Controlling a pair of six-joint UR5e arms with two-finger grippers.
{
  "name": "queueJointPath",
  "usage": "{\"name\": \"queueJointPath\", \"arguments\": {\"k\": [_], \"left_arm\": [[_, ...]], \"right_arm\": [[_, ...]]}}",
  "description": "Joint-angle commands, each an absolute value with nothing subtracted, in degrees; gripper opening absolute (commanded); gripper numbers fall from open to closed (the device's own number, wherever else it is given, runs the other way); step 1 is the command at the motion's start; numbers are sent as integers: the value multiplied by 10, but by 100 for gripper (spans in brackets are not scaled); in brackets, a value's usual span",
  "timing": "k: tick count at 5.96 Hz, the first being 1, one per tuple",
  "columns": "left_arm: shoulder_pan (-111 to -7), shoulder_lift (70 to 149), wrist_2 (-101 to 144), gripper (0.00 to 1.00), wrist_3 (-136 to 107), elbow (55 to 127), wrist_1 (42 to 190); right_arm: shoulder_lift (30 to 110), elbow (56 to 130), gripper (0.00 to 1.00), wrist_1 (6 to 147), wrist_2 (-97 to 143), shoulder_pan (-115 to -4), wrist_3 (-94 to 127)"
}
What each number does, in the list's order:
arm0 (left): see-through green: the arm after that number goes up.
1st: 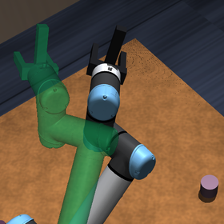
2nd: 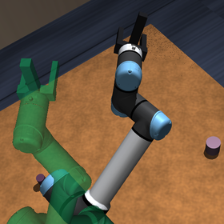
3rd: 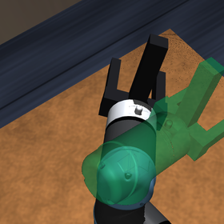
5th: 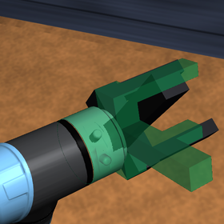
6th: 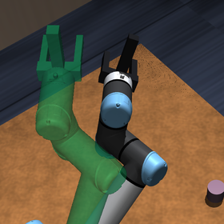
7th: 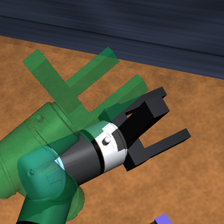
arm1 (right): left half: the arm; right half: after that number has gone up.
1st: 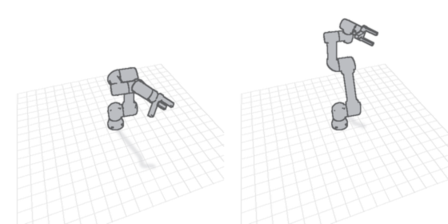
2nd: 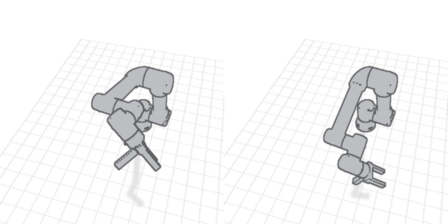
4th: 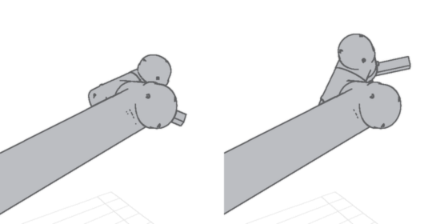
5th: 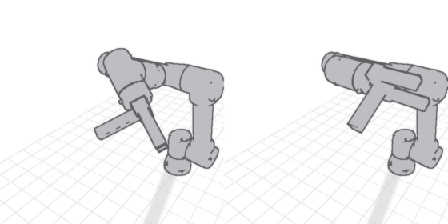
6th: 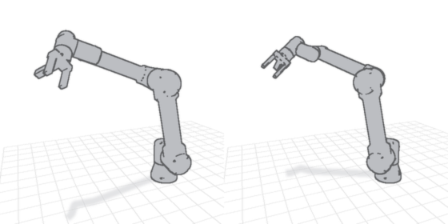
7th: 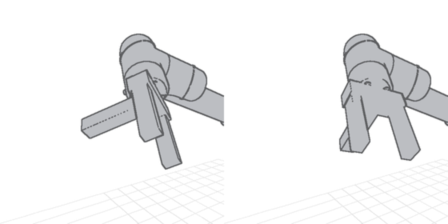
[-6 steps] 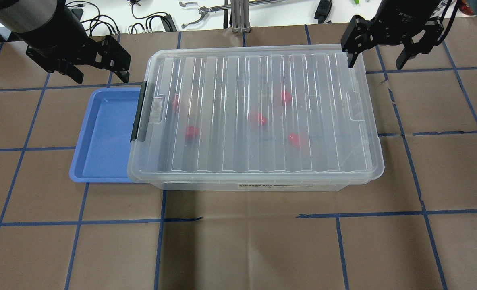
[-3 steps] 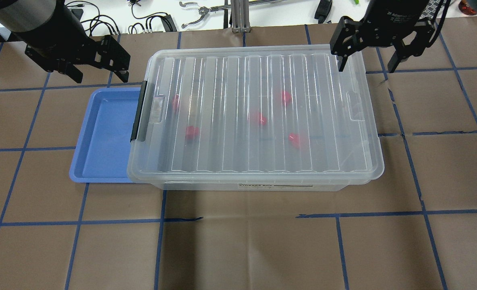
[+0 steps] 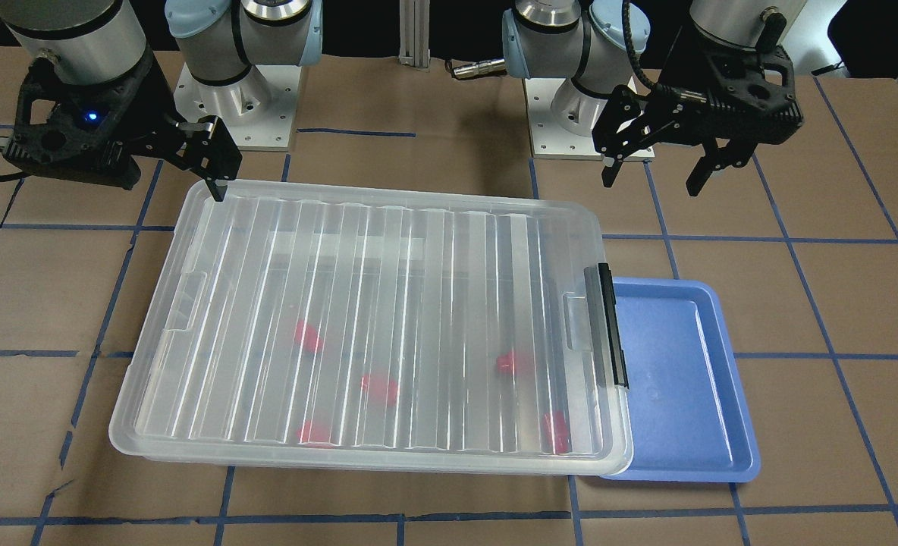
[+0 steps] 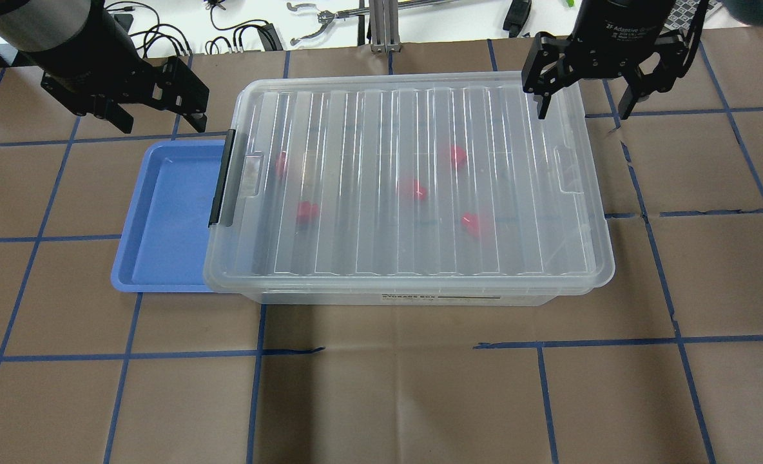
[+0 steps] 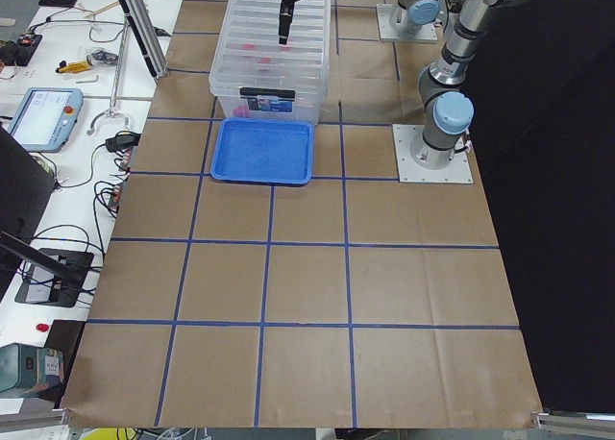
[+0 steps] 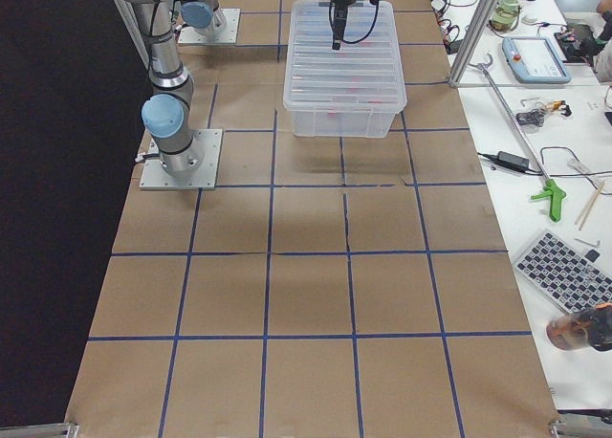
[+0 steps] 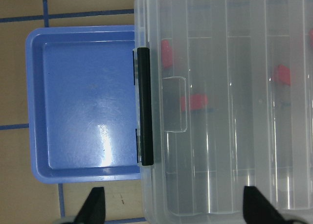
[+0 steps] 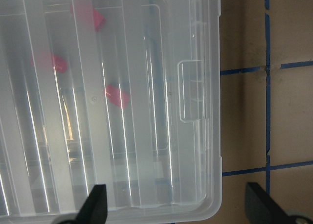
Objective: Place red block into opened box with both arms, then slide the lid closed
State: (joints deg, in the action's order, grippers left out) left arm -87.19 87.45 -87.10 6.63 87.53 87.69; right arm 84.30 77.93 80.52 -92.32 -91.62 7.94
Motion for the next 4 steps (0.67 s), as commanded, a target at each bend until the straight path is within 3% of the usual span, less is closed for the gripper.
{"name": "queueJointPath", "arguments": {"k": [1,4], "left_arm": [[-872,875,-874,98,66,875,877],[-873,882,-874,98,66,875,875]], "right_arm": [[844,780,100,805,-919,-911,79],[845,780,100,804,-919,-911,79]]}}
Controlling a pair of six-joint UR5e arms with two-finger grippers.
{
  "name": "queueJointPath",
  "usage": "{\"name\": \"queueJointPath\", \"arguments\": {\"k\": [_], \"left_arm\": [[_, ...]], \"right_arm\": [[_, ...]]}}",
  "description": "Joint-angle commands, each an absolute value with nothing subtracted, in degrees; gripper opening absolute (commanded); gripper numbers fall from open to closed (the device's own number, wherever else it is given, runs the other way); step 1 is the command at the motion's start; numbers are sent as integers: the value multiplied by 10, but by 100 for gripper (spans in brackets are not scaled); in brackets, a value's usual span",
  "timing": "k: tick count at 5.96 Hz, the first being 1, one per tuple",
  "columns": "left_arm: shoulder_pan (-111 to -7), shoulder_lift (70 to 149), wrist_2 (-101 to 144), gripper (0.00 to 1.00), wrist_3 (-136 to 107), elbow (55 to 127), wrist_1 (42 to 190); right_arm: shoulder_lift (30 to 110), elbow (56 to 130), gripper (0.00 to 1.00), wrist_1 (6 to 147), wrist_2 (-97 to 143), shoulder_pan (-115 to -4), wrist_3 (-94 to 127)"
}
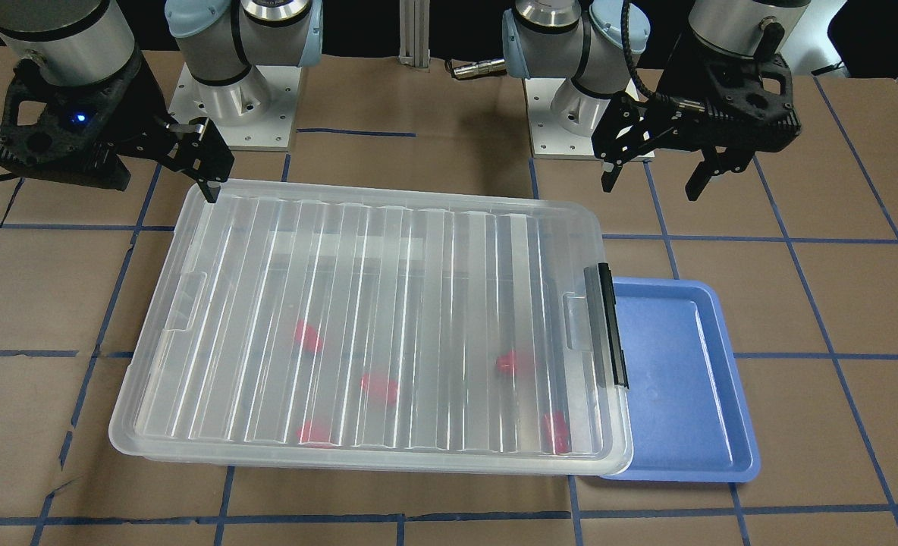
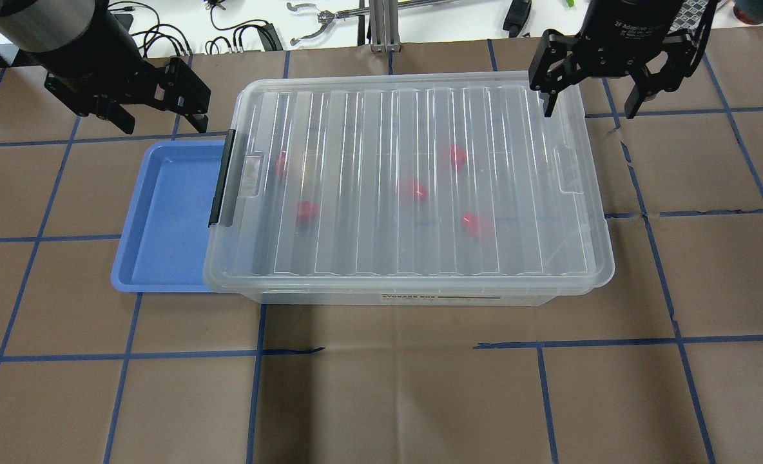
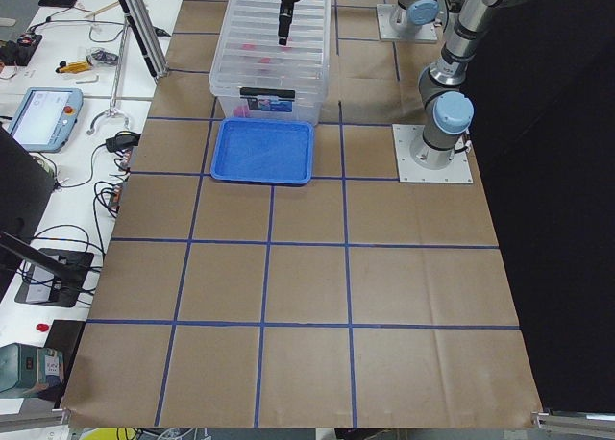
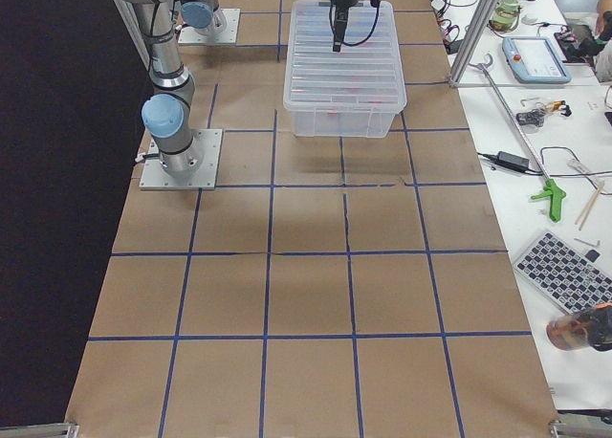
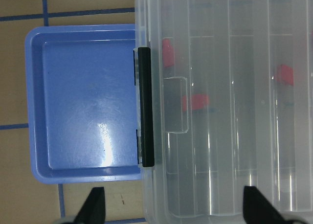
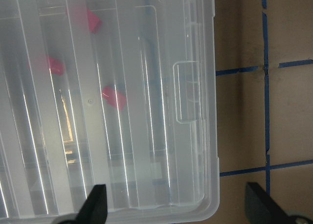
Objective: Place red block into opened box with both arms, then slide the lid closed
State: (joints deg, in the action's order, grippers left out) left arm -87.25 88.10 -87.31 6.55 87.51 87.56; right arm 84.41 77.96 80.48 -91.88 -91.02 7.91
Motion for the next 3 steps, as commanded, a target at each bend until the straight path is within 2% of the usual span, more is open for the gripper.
{"name": "queueJointPath", "arguments": {"k": [1,3], "left_arm": [[-872,881,-873,98,66,876,875],[-872,878,-877,98,65,877,878]], "right_arm": [[849,784,100,804,-919,-911,79],[850,785,100,804,-919,-911,79]]}}
